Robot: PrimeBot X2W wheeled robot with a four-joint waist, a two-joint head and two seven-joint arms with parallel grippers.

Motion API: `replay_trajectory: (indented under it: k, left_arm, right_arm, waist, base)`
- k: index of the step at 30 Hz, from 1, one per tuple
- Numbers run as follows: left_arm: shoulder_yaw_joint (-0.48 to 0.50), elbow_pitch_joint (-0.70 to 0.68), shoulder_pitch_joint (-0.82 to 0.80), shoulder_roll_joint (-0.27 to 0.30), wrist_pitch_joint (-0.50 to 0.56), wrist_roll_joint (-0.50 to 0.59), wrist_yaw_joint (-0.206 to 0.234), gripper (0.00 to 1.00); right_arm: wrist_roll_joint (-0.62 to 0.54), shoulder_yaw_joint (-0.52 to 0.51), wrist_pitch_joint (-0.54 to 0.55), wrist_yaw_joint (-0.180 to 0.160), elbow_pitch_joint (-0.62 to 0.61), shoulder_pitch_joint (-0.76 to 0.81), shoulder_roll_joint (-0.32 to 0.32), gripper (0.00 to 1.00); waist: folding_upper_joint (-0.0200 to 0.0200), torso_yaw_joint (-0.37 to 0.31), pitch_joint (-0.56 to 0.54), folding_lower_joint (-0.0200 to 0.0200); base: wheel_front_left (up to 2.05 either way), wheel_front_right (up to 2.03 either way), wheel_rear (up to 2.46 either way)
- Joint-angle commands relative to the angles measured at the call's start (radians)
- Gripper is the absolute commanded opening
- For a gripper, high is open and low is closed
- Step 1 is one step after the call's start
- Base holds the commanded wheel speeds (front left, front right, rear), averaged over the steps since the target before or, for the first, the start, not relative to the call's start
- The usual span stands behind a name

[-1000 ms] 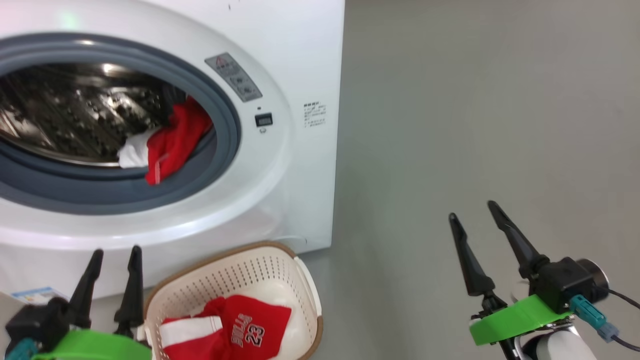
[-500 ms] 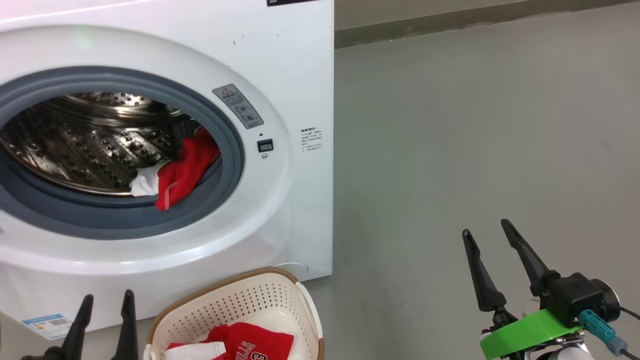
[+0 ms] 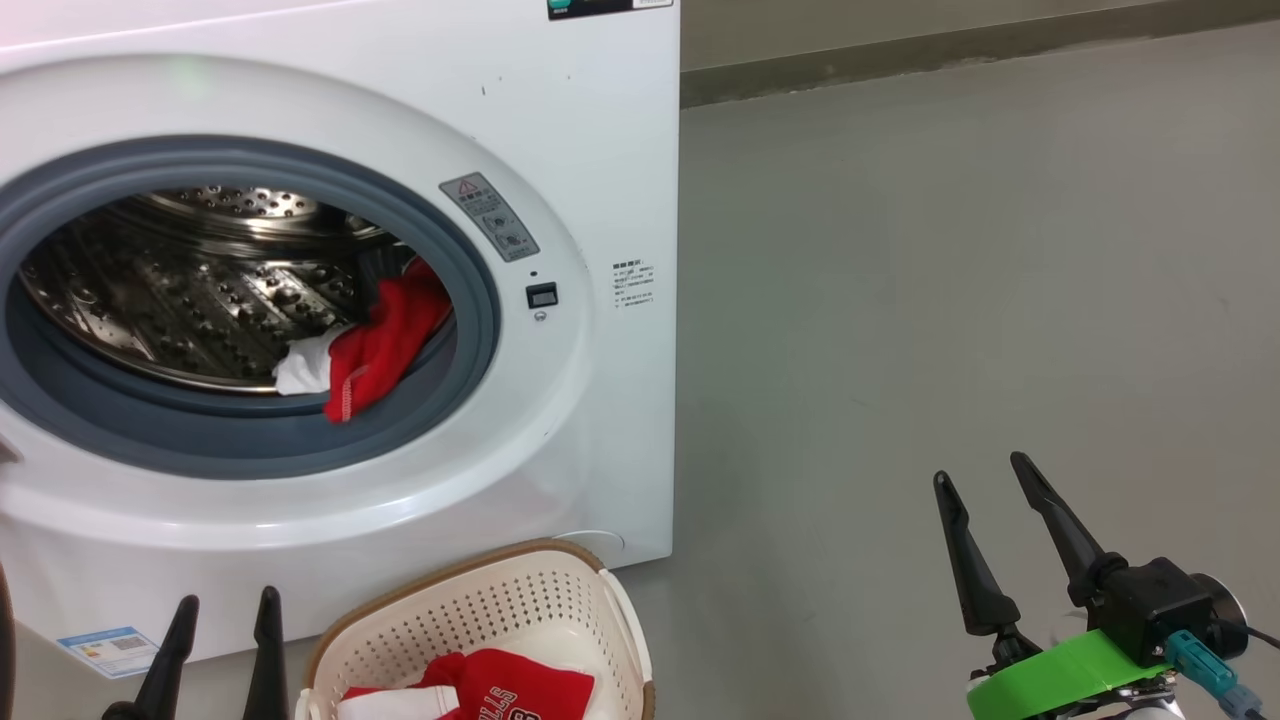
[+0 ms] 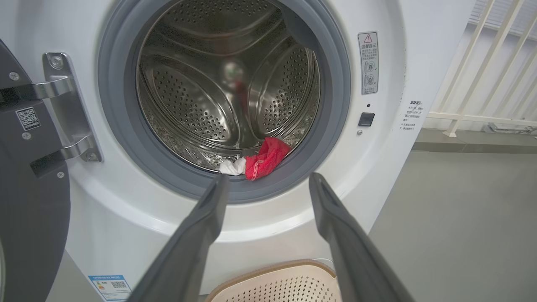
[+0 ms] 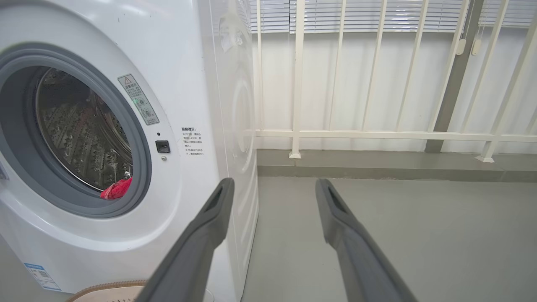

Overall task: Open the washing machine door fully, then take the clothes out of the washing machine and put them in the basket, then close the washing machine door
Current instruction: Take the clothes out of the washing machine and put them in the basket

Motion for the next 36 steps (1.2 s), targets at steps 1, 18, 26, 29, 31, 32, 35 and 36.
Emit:
replay_trajectory:
  k: [1,18,26,29,31,32,35,36]
  left_arm:
    - [0.04,-0.021,-0.018,0.007,-0.012,0.009,-0.006,1.0]
    - [0.042,-0.021,-0.018,-0.003,-0.012,0.018,-0.01,1.0]
    - [0.046,-0.027,-0.035,-0.001,-0.012,0.004,-0.012,1.0]
    - [0.044,-0.026,-0.064,0.012,-0.012,-0.012,-0.013,1.0]
    - [0.041,-0.023,-0.092,0.025,-0.012,-0.027,-0.013,1.0]
    - [0.037,-0.02,-0.108,0.032,-0.012,-0.035,-0.014,1.0]
    - [0.024,-0.005,-0.163,0.058,-0.012,-0.06,-0.014,1.0]
    - [0.02,0.001,-0.182,0.067,-0.012,-0.069,-0.015,1.0]
  right_arm:
    - [0.002,0.024,-0.006,0.006,-0.023,-0.01,-0.003,1.0]
    - [0.0,0.022,-0.006,0.006,-0.019,-0.002,-0.003,1.0]
    - [-0.009,0.022,-0.006,0.006,-0.036,-0.002,-0.003,1.0]
    - [-0.013,0.029,-0.006,0.006,-0.045,-0.008,-0.003,1.0]
    - [-0.017,0.033,-0.006,0.006,-0.053,-0.015,-0.003,1.0]
    - [-0.02,0.034,-0.006,0.006,-0.057,-0.02,-0.003,1.0]
    - [-0.026,0.039,-0.006,0.006,-0.068,-0.035,-0.003,1.0]
    - [-0.028,0.041,-0.006,0.006,-0.072,-0.041,-0.003,1.0]
  waist:
    - [0.0,0.001,-0.002,0.0]
    - [0.0,0.002,-0.01,0.0]
    - [0.0,0.012,0.021,0.0]
    - [0.0,0.018,0.054,0.0]
    - [0.0,0.024,0.081,0.0]
    - [0.0,0.027,0.095,0.0]
    - [0.0,0.033,0.139,0.0]
    - [0.0,0.035,0.153,0.0]
  base:
    - [0.0,0.0,0.0]
    - [0.0,0.0,0.0]
    - [0.0,0.0,0.0]
    - [0.0,0.0,0.0]
    - [0.0,0.0,0.0]
    - [0.0,0.0,0.0]
    - [0.0,0.0,0.0]
    - [0.0,0.0,0.0]
